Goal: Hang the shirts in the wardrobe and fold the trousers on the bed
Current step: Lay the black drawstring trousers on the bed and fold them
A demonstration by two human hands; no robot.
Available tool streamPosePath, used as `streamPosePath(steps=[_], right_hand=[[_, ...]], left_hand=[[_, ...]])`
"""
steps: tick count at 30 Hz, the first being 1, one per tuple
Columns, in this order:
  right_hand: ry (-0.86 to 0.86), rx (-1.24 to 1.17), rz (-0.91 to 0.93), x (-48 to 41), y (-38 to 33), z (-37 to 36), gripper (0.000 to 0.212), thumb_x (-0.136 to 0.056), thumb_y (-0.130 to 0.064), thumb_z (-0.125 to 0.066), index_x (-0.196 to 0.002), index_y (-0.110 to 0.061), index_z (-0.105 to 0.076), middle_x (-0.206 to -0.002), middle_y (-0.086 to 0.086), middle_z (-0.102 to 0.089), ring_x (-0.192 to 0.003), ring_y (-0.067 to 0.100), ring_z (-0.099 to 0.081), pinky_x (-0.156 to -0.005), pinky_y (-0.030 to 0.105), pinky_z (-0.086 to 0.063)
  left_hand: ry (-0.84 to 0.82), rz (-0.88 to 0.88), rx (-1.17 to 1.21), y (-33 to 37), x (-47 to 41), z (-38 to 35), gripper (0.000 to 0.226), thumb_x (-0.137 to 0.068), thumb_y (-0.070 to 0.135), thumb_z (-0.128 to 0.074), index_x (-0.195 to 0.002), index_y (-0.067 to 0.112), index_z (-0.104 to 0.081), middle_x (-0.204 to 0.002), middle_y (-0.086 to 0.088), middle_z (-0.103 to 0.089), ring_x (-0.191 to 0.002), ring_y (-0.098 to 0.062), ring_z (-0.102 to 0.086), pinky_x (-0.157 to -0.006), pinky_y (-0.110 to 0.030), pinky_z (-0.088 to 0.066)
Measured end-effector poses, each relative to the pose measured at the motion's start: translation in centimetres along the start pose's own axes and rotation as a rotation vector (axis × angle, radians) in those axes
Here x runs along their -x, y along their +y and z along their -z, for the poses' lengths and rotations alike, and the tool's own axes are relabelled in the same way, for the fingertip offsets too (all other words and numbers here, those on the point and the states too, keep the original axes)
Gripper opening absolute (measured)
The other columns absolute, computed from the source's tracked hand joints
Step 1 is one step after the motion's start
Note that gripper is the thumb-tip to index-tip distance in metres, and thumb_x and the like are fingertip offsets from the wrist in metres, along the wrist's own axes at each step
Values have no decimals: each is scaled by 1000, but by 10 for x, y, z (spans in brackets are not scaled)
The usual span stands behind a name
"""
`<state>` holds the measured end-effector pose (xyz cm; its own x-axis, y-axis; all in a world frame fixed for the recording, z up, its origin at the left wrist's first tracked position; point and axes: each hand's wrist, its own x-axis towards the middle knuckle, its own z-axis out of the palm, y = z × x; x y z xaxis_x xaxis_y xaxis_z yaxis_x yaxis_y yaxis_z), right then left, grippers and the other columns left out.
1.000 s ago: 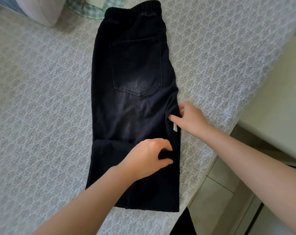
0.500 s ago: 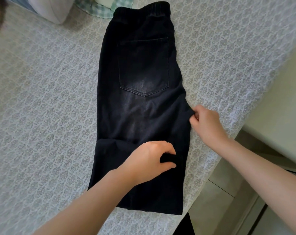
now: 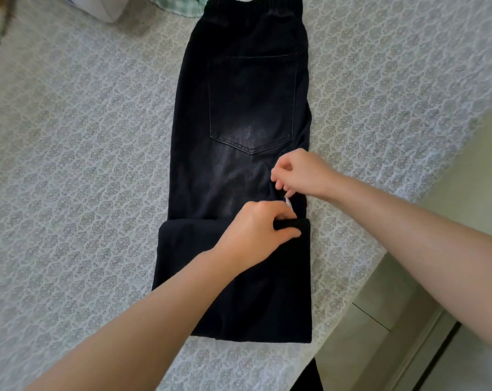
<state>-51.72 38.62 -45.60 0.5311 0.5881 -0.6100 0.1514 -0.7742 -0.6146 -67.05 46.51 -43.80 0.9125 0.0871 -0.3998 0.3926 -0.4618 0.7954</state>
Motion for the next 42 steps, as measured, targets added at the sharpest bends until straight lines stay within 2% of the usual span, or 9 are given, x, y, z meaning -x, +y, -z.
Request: streamPosePath(steps=[7,11,16,19,25,30,32,39,42], right_hand=[[-104,-331,-12,9,18,11,22,-96,-2,-44,-105,-8,-63,-92,10,-70,-87,19,-68,-73,24,-58],[154,181,445,33,49,14,34,-87,5,-48,-111,-16,-60,-110,-4,-55,-94,10,-59,-81,28,-53],[-69,946,735,60,90,7,92,-75,15,-49,-152,-29,-25,-156,10,-28,-142,33,-32,-102,43,-46],[-109,1114,893,61,96,5,92,-79,11,-29,-154,-39,-15,-161,14,-18,-145,44,-18,-100,47,-45],[-56,1121,977,67,112,-1,87,-79,10,-24,-156,-30,-18,-162,15,-11,-146,49,-7,-109,63,-30],[-7,1196,1028,64,120,-10,82,-82,8,-25,-156,-26,-17,-161,21,-9,-145,50,-9,-111,68,-18],[10,1217,1051,56,118,-18,79,-85,9,-32,-156,-20,-15,-160,26,-7,-145,50,-11,-113,65,-19],[-43,1203,1098,34,118,-25,70,-93,-10,-42,-156,-13,-11,-158,31,-5,-140,57,-14,-109,70,-23],[-57,1160,1118,31,116,-27,77,-91,-26,-54,-156,-25,-13,-158,31,-3,-140,59,-11,-110,71,-18]], left_hand=[[196,99,-171,-26,-25,-41,28,-82,29,-79,-101,16,-63,-98,5,-55,-90,-13,-56,-78,-33,-51],[233,104,-132,-30,-26,-44,28,-80,30,-80,-97,16,-61,-94,6,-53,-88,-13,-56,-76,-35,-51],[252,53,-234,-31,-23,-34,36,-78,35,-80,-102,15,-62,-97,3,-54,-93,-16,-51,-78,-35,-49],[301,-125,-470,-40,-7,-7,49,-70,35,-85,-111,16,-65,-104,2,-59,-96,-19,-51,-78,-36,-50],[96,-462,-884,-101,54,61,59,-73,7,-80,-128,13,-60,-133,-7,-57,-128,-29,-47,-104,-40,-37],[-270,-585,-1216,-136,91,108,81,-77,-6,-36,-155,17,-30,-161,-10,-26,-150,-32,-18,-121,-44,-9],[-356,-616,-1309,-148,97,115,91,-73,-5,-45,-157,18,-22,-165,-9,-15,-151,-32,-11,-121,-47,-6],[-335,-662,-1269,-164,72,106,83,-81,-3,-33,-158,22,-18,-166,-7,-12,-152,-31,-12,-120,-50,-12],[-330,-663,-1207,-166,60,105,86,-84,1,-52,-158,26,-16,-166,-4,-9,-153,-30,-9,-121,-48,-13]])
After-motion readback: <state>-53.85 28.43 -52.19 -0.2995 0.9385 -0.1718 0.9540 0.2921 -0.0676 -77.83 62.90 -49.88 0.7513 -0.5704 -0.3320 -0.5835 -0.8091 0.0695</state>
